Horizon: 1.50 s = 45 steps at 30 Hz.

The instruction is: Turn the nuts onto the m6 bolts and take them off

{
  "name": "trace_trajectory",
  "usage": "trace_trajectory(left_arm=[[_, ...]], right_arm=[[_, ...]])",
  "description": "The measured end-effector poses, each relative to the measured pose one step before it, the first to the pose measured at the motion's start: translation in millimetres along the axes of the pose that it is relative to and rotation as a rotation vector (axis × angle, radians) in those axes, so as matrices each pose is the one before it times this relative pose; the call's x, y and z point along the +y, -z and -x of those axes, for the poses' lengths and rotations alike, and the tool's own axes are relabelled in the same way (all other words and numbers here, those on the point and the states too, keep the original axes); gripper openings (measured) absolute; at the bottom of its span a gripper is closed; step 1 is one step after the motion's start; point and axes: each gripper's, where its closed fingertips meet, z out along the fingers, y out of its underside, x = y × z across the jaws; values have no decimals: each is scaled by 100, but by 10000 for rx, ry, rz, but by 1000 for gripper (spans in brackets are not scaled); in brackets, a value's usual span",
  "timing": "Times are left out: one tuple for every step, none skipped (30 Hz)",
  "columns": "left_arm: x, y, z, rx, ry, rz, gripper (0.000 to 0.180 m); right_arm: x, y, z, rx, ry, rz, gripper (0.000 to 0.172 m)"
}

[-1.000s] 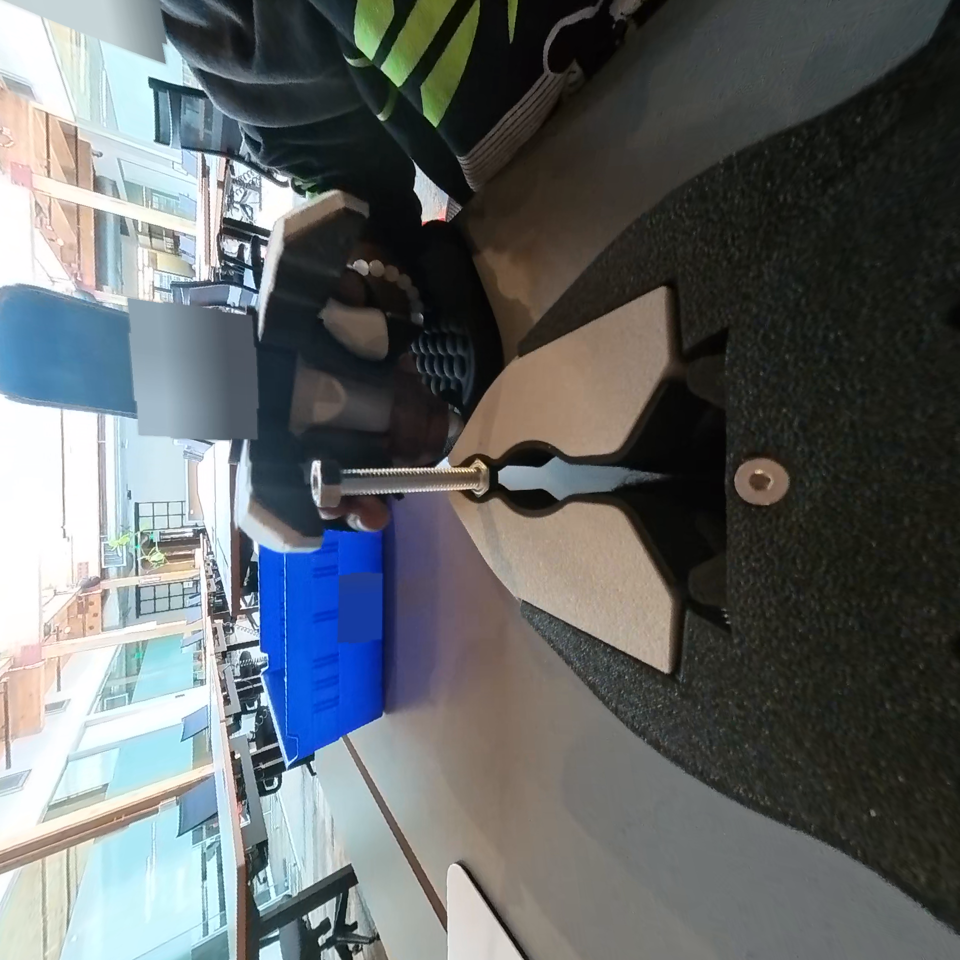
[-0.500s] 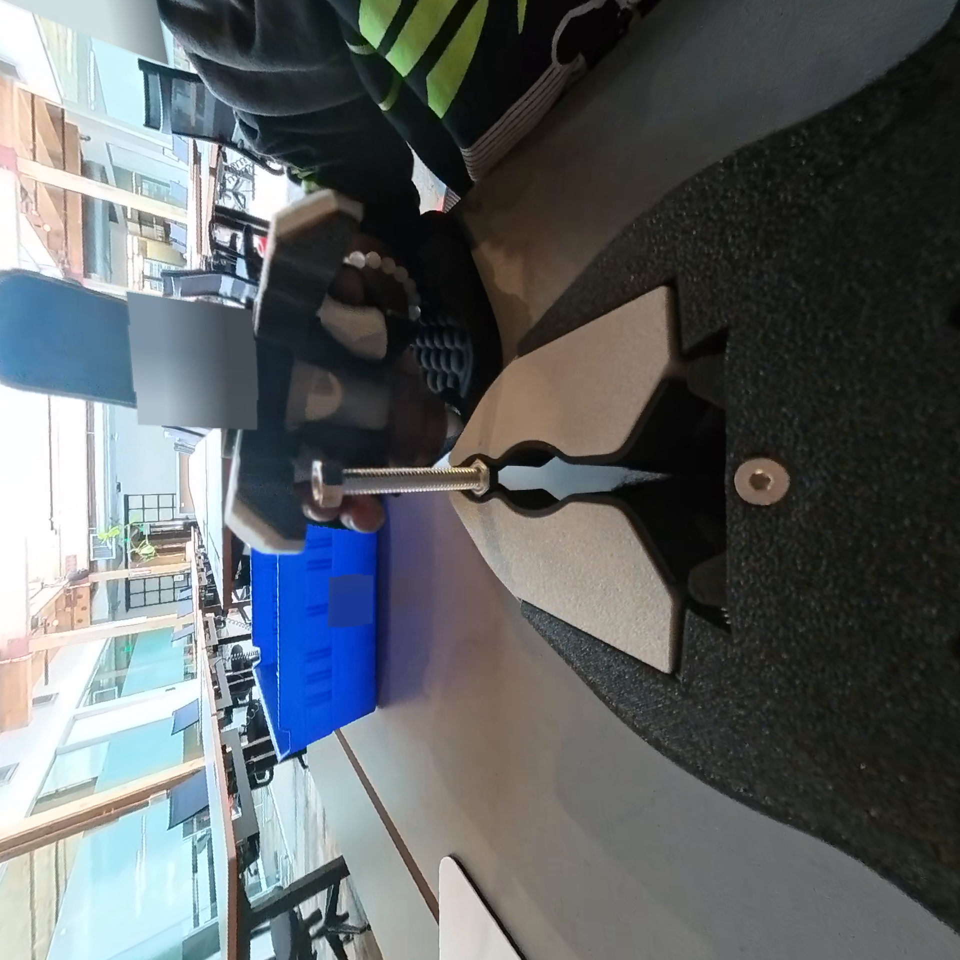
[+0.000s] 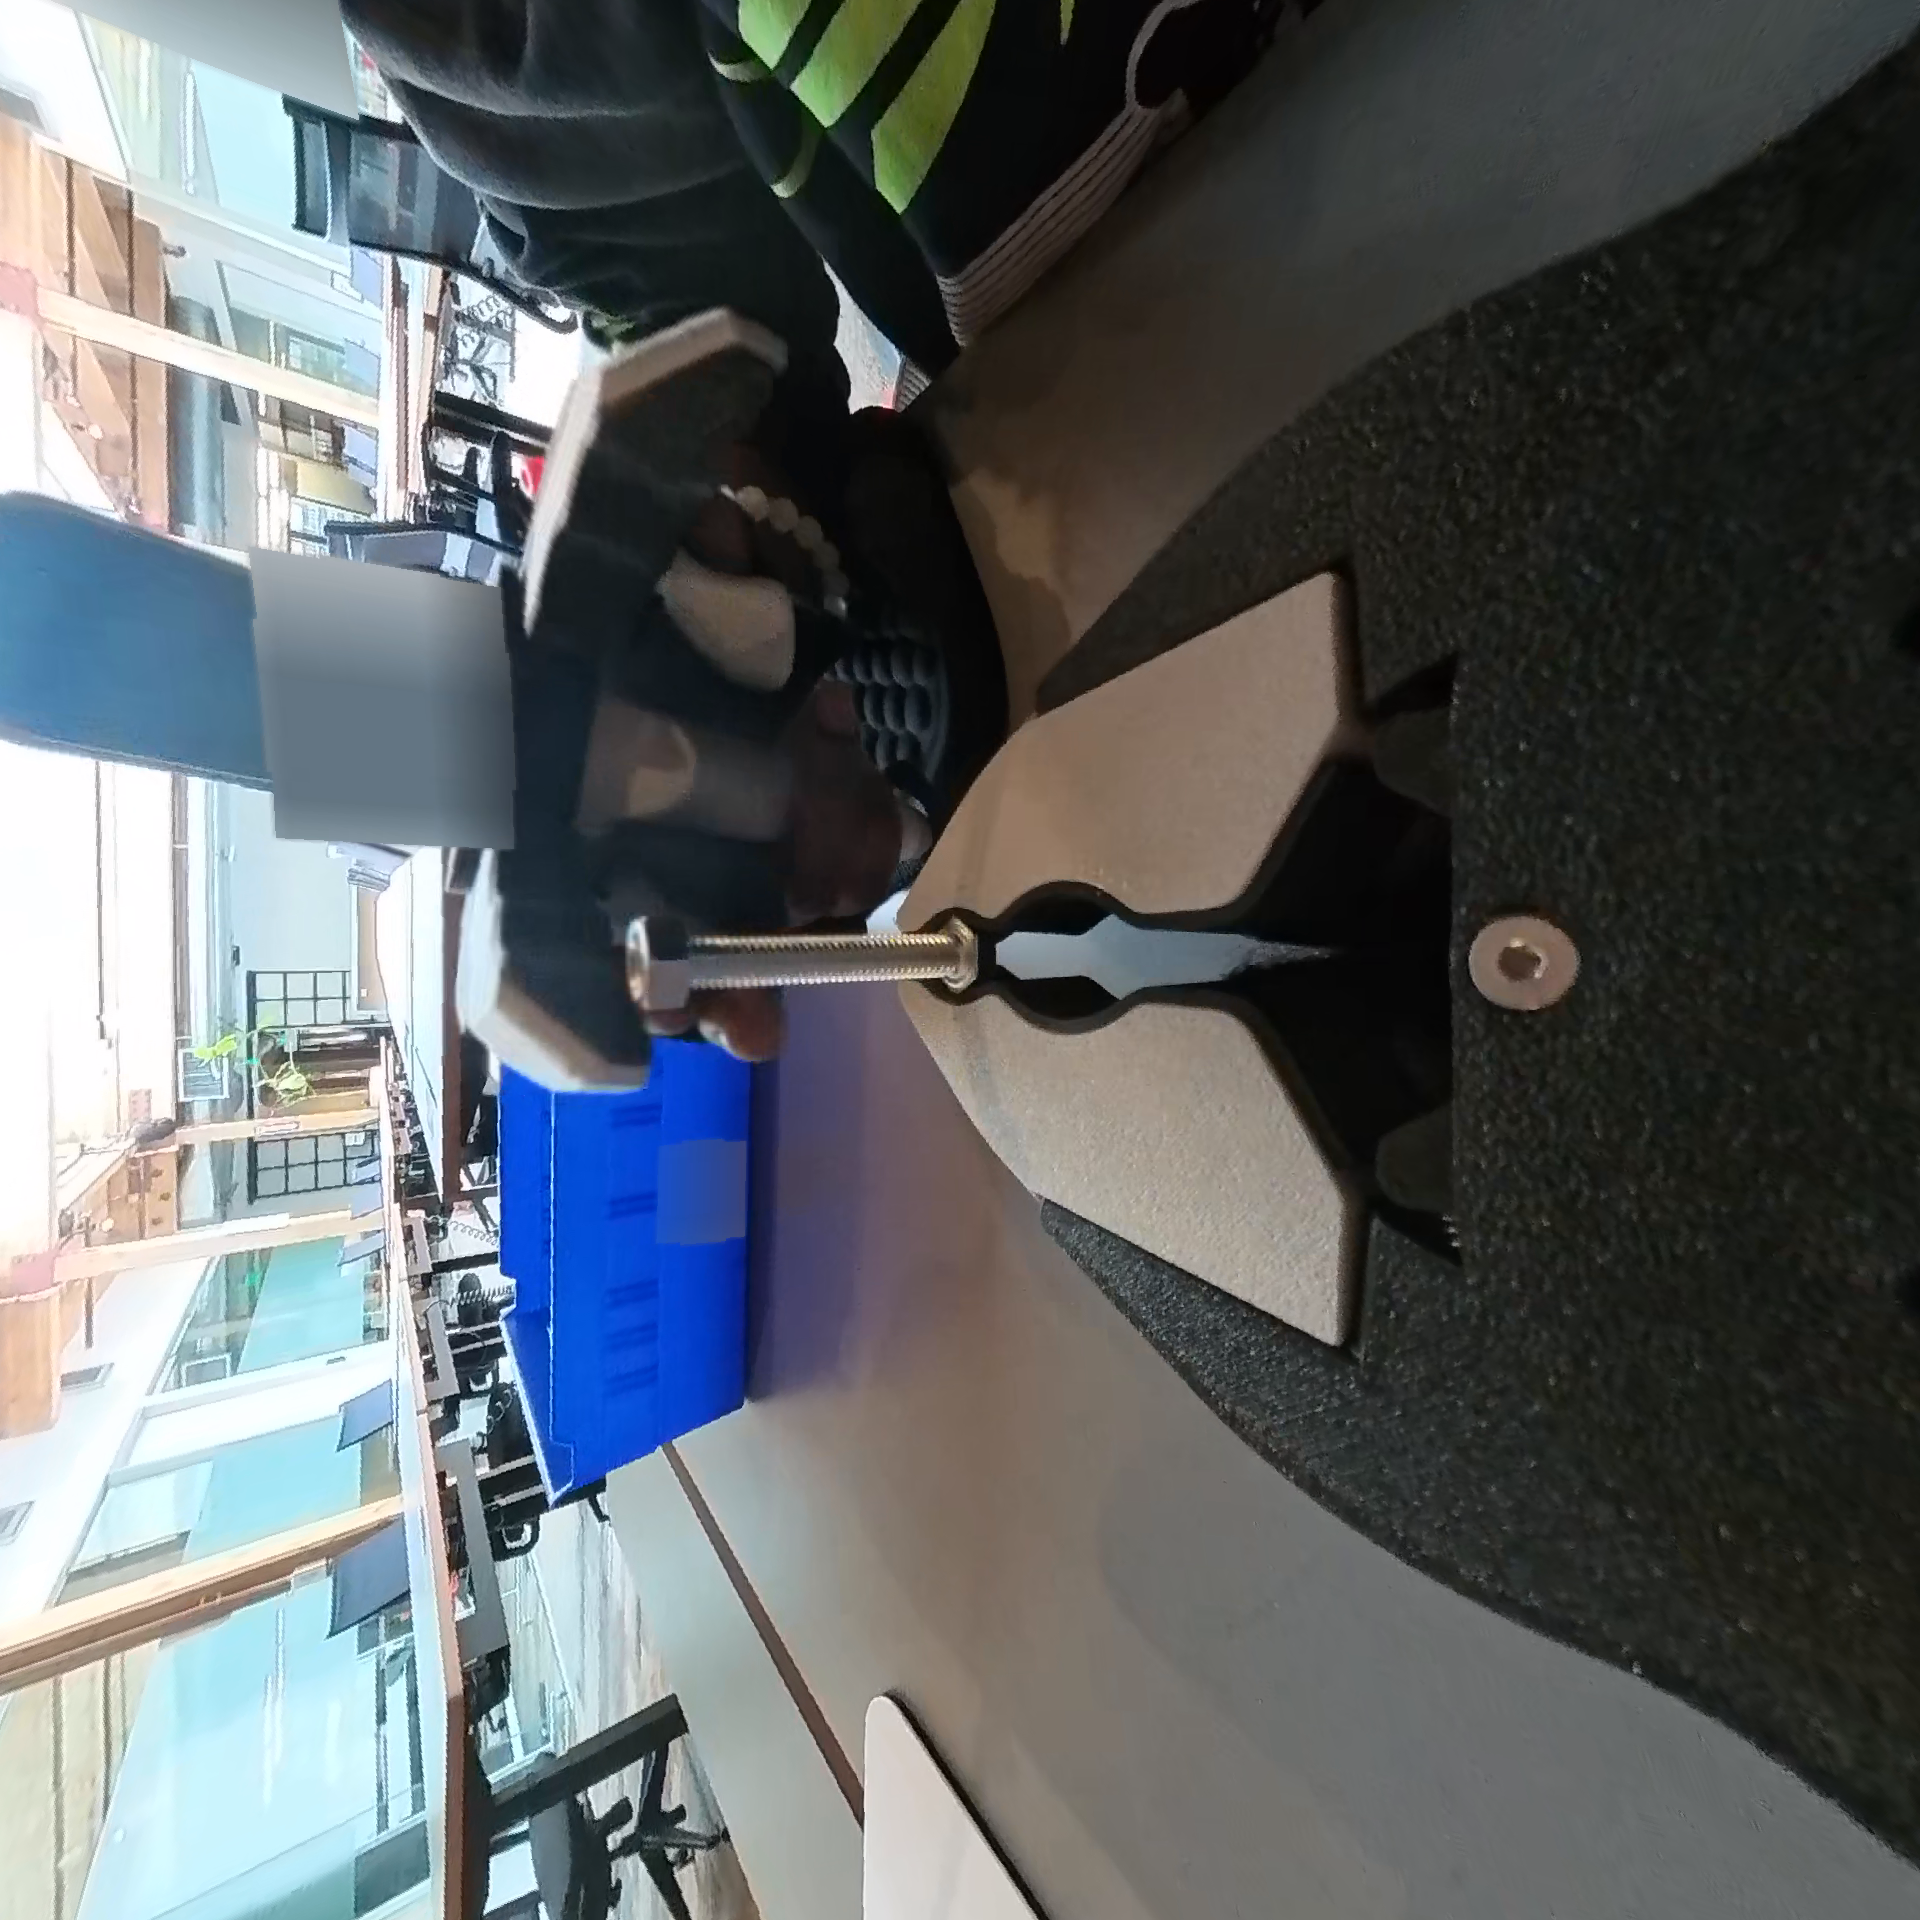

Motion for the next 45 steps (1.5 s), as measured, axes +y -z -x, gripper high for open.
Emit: trace_trajectory(left_arm=[[-3, 6, 19, -16, 11, -3, 3], [-23, 25, 41, -20, 24, -19, 3], [-29, 44, 98, -58, 41, -25, 2], [-11, 22, 82, -38, 60, -9, 2], [-6, 31, 36, -1, 47, -5, 2], [-13, 14, 12, -10, 9, -11, 2], [1, 4, -15, -6, -19, 0, 2], [24, -12, -41, 8, -22, 19, 2], [14, -10, -34, 9, -15, 19, 2], [12, -2, -23, 7, -9, 9, 3], [2, -6, -2, -4, 2, 2, 3], [-9, 10, 16, -8, 10, -8, 3], [-15, 14, 19, -9, 17, -12, 2], [-10, 17, 18, -8, 15, -9, 2], [-10, 17, 39, -24, 16, -8, 2], [-3, 13, 15, -9, 13, -3, 2], [0, 0, -7, 3, 4, 0, 2], [4, 8, -3, -2, -4, 3, 2], [4, -5, -7, 4, -6, 3, 2], [1, 7, -10, 2, -2, 0, 2], [-5, 3, -6, -1, -1, -4, 2], [-4, 5, 9, -3, 1, -3, 2], [3, 2, 2, -3, 4, 2, 3], [4, -4, 17, -9, 3, 3, 3], [2, 7, -2, -5, 1, 1, 2], [-6, 4, 13, -7, 3, -5, 2], [-5, 5, 11, -6, 6, -4, 2], [-1, 7, 4, 0, 4, -1, 2], [-1, 0, 0, 1, -1, 0, 2], [1, -7, -9, 4, -4, 1, 2], [1, 7, -11, 4, -4, 1, 2], [6, -4, -15, 9, -5, 5, 3], [17, -6, -21, 12, -10, 14, 3], [10, -25, -8, -1, -13, 17, 3], [15, -6, -8, 3, -11, 12, 3], [7, -4, -6, 1, -3, 6, 3], [-7, 4, 12, -9, 9, -5, 3], [-14, 16, 38, -13, 17, -11, 3], [-13, 8, 40, -27, 13, -11, 2], [-10, 12, 44, -16, 26, -8, 2], [-5, 10, 34, 0, 31, -12, 2], [-19, 13, 22, -1, 18, -15, 2], [-6, 3, -8, 2, -2, -5, 2], [5, -7, -19, 4, -19, 12, 2], [30, -22, -38, 9, -29, 23, 2]], right_arm=[[176, -56, 180, -69, 64, 151, 70], [8, 58, 41, 33, 101, 25, 64], [-117, 196, 159, -78, 144, -64, 47], [-197, 210, 225, -149, 76, -137, 31], [-196, 154, 12, -41, -55, -135, 26], [-47, 76, -204, 80, -107, -31, 25], [35, 23, -271, 112, -76, 20, 28], [22, -61, -267, 142, -42, -23, 38], [26, -127, -170, 108, -24, -38, 52], [128, -159, 26, -12, -28, 39, 63], [206, -169, 64, -27, -42, 135, 70], [200, -135, 123, -69, -11, 160, 74], [113, -46, 160, -75, 43, 100, 71], [-46, 92, 73, 10, 92, -8, 61], [-138, 203, 246, -137, 155, -93, 42], [-215, 190, 177, -102, 55, -152, 32], [-168, 110, -122, 64, -58, -93, 30], [-34, 56, -200, 93, -55, -7, 31], [-30, -1, -293, 158, -30, -20, 37], [-66, -45, -373, 241, -5, -73, 48], [-7, -76, -134, 97, 34, -45, 58], [137, -104, 21, -4, 12, 59, 64], [248, -133, 177, -106, -10, 170, 67], [223, -94, 245, -138, 20, 171, 66], [62, 2, 246, -103, 88, 68, 58], [-78, 107, 410, -209, 152, -33, 41], [-187, 109, 305, -163, 79, -117, 31], [-146, 68, -92, 74, -44, -81, 30], [-64, 59, -333, 180, -36, -25, 31], [-102, 57, -410, 230, -6, -74, 38], [-141, 31, -495, 296, -9, -133, 49], [-63, -17, -244, 141, -17, -87, 59], [108, -95, -30, -1, -60, 39, 68], [245, -163, 118, -104, -90, 157, 75], [315, -169, 242, -171, -80, 226, 79], [267, -155, 216, -127, -23, 190, 79], [146, -76, 189, -77, 42, 99, 77], [25, 35, 180, -53, 88, 33, 69], [-132, 161, 277, -132, 162, -70, 53], [-257, 213, 429, -261, 116, -144, 37], [-248, 129, 118, -66, -34, -143, 31], [-69, 62, -86, 20, -61, -18, 30], [99, 15, -146, 42, -34, 74, 30], [117, -17, -301, 166, -21, 43, 32], [25, -53, -329, 217, 4, -50, 41]])
